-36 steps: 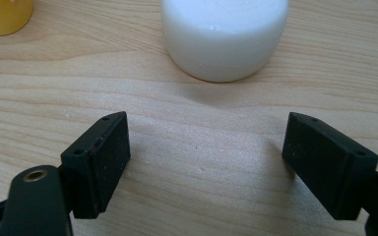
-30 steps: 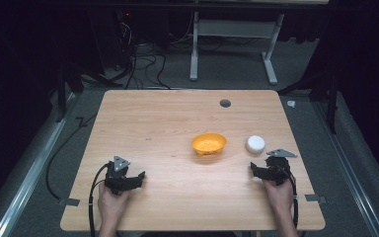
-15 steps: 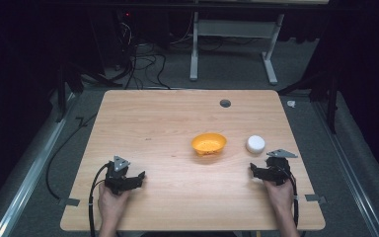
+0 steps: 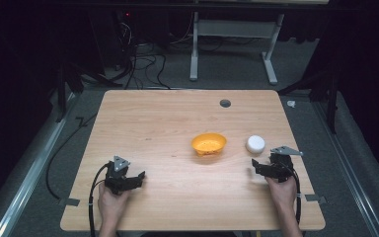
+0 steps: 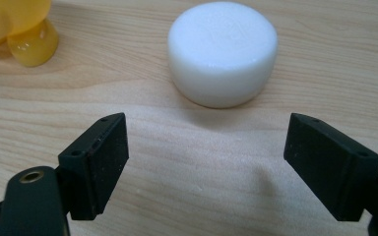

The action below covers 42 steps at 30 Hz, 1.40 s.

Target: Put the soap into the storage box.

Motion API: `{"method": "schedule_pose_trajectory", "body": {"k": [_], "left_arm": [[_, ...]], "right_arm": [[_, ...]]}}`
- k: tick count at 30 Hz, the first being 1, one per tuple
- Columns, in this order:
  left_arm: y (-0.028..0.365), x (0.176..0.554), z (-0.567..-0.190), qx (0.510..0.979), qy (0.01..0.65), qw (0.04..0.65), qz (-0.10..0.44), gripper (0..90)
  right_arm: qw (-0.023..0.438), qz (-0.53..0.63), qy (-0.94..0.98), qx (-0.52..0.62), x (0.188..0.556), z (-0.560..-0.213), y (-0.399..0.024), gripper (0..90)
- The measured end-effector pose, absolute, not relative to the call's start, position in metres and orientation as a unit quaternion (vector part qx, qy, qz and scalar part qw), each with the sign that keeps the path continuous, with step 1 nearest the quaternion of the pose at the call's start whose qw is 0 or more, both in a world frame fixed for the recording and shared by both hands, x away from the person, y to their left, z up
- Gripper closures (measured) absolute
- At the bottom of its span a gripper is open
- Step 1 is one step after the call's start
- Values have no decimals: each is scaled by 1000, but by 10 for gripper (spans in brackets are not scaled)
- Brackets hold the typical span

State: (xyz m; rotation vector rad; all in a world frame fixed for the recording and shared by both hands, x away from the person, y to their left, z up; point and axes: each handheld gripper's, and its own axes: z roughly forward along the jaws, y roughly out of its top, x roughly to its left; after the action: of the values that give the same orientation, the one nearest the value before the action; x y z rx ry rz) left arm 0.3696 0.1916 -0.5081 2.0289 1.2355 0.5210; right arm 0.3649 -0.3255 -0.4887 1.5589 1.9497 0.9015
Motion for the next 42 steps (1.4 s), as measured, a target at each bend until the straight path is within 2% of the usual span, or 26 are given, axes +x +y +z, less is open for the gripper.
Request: {"method": "schedule_pose_trajectory", "body": {"k": [30, 42], "left_arm": [[192, 370, -508, 783, 476, 347, 201, 197], [192, 370, -508, 782, 476, 347, 201, 197]], "right_arm": [[242, 340, 719, 555, 414, -464, -328, 126], [225, 335, 724, 559, 426, -477, -325, 122]]}}
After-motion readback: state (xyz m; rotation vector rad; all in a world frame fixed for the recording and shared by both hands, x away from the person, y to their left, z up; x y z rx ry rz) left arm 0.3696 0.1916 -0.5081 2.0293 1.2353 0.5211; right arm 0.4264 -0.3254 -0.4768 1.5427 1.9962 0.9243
